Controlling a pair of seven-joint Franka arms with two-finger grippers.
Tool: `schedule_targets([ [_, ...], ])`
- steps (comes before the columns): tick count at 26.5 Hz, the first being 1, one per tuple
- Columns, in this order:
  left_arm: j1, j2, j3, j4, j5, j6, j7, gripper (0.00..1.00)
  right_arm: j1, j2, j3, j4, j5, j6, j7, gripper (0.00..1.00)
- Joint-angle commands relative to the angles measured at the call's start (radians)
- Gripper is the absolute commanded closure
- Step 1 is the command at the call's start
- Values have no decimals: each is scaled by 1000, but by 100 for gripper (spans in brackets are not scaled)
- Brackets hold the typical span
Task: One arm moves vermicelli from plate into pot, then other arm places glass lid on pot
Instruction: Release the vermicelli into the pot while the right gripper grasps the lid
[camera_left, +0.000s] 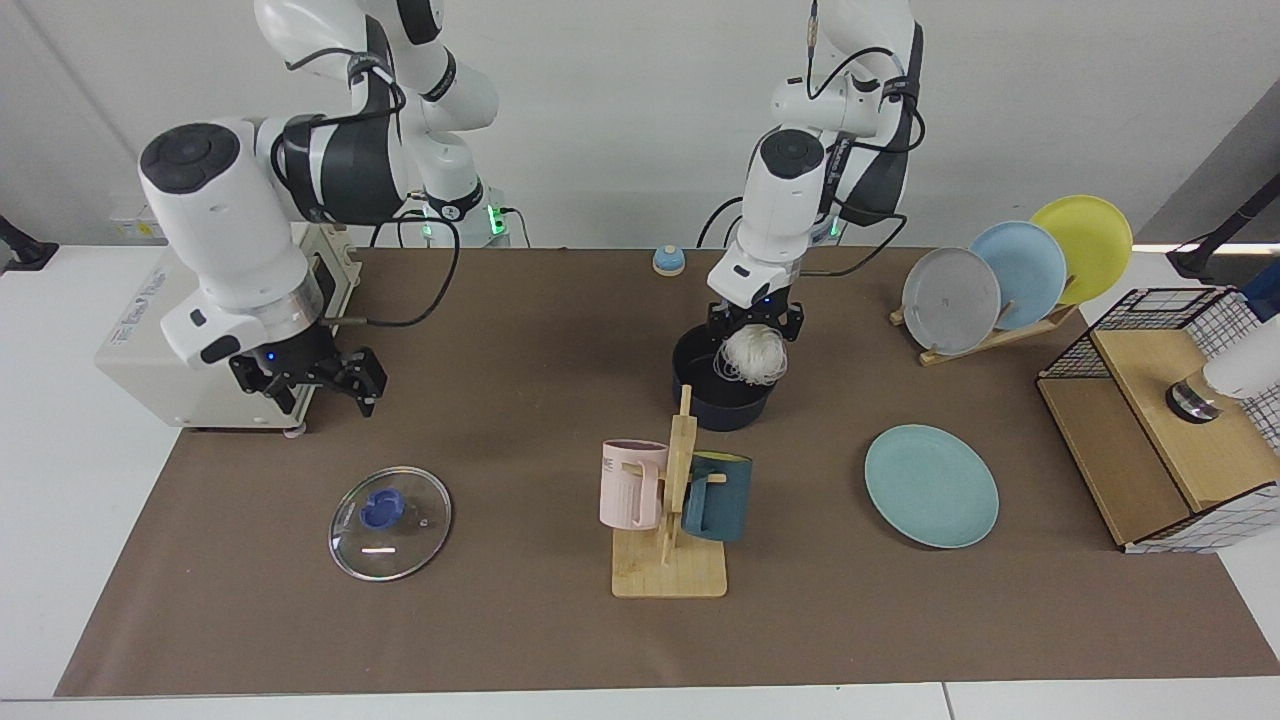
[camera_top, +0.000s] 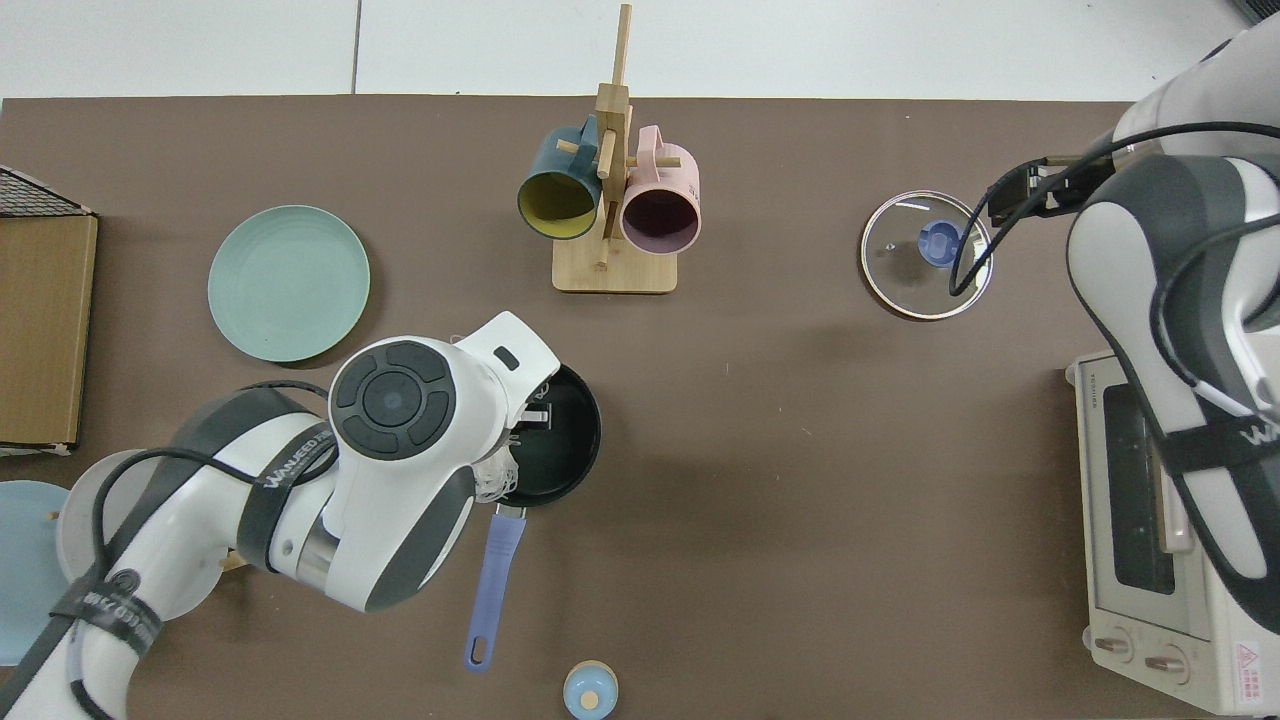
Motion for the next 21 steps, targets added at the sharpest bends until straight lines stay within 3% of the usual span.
schedule_targets([
  [1, -28, 69, 8, -20, 48, 90, -54, 100, -14, 167, 5, 125, -4, 88, -30, 1],
  [7, -42, 85, 8, -71, 64, 161, -62, 100, -5, 285, 5, 170, -6, 199, -27, 1],
  [13, -42, 99, 8, -82, 74, 171, -60, 100, 8, 314, 12, 151, -3, 248, -27, 1],
  [14, -42, 102, 8, -82, 79, 171, -54, 83, 20, 316, 12, 147, -1, 248, -26, 1],
  [15, -39, 103, 8, -82, 90, 173, -45, 45, 28, 317, 12, 139, 2, 248, -26, 1],
  [16, -37, 105, 8, -80, 102, 173, -40, 0, 31, 317, 12, 130, 7, 248, -26, 1],
  [21, -37, 105, 6, -73, 114, 165, -57, 0, 34, 316, 12, 82, 16, 276, -23, 1],
])
